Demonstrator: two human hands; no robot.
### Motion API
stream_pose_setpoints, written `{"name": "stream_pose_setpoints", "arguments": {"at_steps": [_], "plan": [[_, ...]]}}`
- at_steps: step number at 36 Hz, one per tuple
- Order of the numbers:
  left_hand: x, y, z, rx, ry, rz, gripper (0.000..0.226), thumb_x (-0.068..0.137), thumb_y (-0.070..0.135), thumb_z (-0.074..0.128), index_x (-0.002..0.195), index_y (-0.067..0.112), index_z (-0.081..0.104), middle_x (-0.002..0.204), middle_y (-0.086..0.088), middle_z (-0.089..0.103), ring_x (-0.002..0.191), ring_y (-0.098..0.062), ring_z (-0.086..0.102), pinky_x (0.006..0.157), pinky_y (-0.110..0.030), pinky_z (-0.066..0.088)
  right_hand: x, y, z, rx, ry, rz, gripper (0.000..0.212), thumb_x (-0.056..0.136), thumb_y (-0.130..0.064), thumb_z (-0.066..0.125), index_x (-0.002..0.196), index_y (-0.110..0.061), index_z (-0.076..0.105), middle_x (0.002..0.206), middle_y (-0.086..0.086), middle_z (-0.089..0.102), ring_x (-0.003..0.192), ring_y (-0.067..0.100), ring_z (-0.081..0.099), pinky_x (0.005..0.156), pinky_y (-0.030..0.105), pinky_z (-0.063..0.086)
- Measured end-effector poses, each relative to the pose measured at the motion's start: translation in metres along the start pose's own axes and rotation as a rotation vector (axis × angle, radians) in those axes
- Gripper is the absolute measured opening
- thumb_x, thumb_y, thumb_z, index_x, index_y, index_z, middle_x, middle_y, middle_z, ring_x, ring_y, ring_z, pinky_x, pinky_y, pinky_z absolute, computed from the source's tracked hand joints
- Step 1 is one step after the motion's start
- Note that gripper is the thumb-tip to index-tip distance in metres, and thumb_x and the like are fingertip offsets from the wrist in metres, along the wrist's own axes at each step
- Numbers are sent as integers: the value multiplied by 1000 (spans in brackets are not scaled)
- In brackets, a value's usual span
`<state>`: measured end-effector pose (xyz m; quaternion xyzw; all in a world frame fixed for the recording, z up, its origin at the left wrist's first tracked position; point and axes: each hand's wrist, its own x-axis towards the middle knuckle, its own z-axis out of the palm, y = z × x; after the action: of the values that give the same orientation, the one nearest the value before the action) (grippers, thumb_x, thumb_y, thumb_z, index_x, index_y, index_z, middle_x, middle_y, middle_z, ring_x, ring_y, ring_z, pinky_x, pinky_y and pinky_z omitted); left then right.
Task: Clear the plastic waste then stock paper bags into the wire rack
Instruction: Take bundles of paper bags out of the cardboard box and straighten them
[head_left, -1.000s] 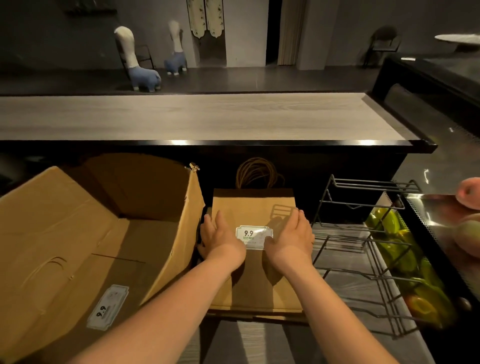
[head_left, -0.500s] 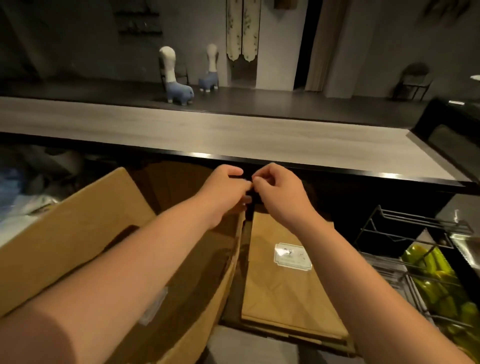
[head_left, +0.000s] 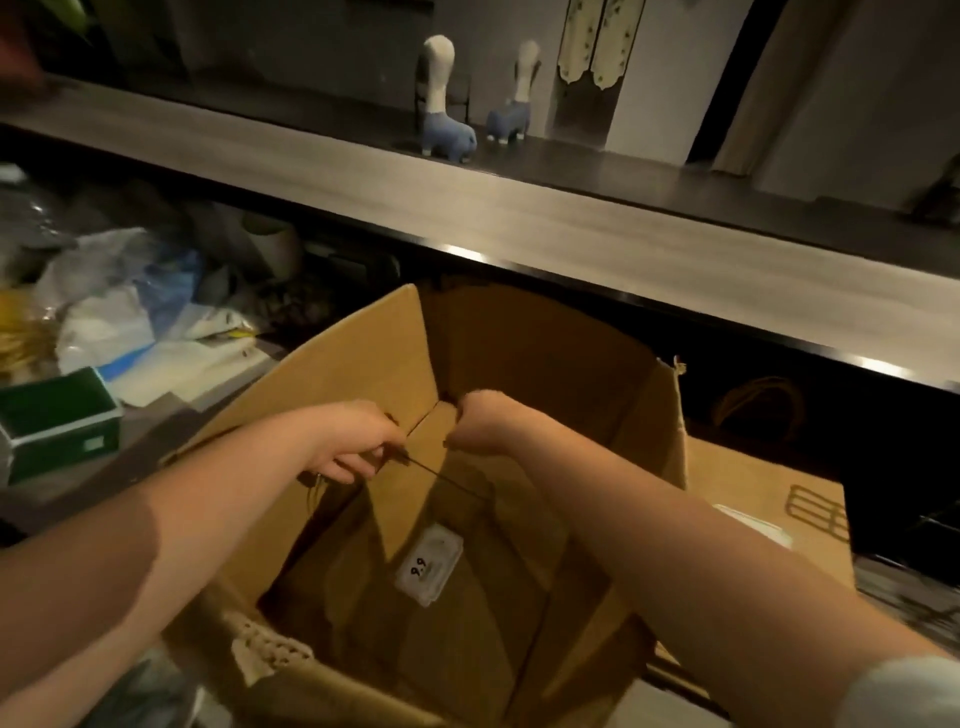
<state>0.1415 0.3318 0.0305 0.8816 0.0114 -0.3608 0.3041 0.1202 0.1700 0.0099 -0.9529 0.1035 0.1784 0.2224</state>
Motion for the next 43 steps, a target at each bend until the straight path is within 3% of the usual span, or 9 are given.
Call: {"name": "stream_pose_setpoints", "arguments": {"at_steps": [7,11,13,19,20,23,32,37,43], "plan": [[21,-34,-11,187,-118,-190,27,95,35,50,109,13,58,119,-11,58,113,-25,61,99,-42,46,11,31,62,-211,-481,187,33,94,-21,59,124,-9,57,124,13,60,71,16,54,51,25,47],[23,-19,-10,118,-96,-116,22,97,27,42,90,11,55,94,-8,62,85,-19,55,107,-44,36,10,42,84,-298,-349,141,58,86,-50,66,130,-15,53,135,11,47,114,26,53,95,38,50],[26,-19,-10,131,-96,-101,25,97,28,42,99,8,55,107,-8,63,121,-28,56,106,-44,38,6,47,88,-301,-315,111,81,85,-55,65,147,-11,37,154,11,25,137,34,32,111,46,36],[38,-21,-6,227,-126,-53,28,96,35,45,102,9,53,94,-5,55,71,-17,37,89,-37,47,11,48,96,-245,-264,115,93,79,-57,70,149,-10,30,153,12,24,137,34,30,109,44,37],[39,-21,-5,227,-134,-44,29,96,35,46,104,9,53,93,-4,55,109,-16,47,89,-37,47,11,49,97,-222,-256,112,93,78,-56,72,149,-10,30,152,12,26,135,34,32,107,43,39],[40,-19,-4,226,-142,-27,31,96,37,47,111,11,52,102,-4,59,97,-17,62,91,-35,48,10,53,100,-145,-227,122,99,73,-52,78,149,-15,27,148,8,34,130,31,40,101,40,42],[43,-18,-2,271,-127,1,29,96,38,48,111,14,54,97,-3,61,76,-15,56,67,-27,43,22,52,73,38,-271,99,29,83,-39,72,97,-20,57,102,1,57,89,16,54,80,30,47],[32,-17,-2,343,-415,-37,34,96,46,50,90,15,63,67,2,63,59,-9,62,57,-18,46,17,48,37,213,-449,164,68,83,-27,74,144,-23,42,131,2,59,114,21,59,104,43,45],[19,-13,-3,454,-581,-96,58,88,68,44,97,15,66,83,1,71,78,-11,69,71,-23,51,-14,42,-34,278,-151,53,42,88,-14,69,126,-27,58,113,-3,67,100,15,66,88,35,57]]}}
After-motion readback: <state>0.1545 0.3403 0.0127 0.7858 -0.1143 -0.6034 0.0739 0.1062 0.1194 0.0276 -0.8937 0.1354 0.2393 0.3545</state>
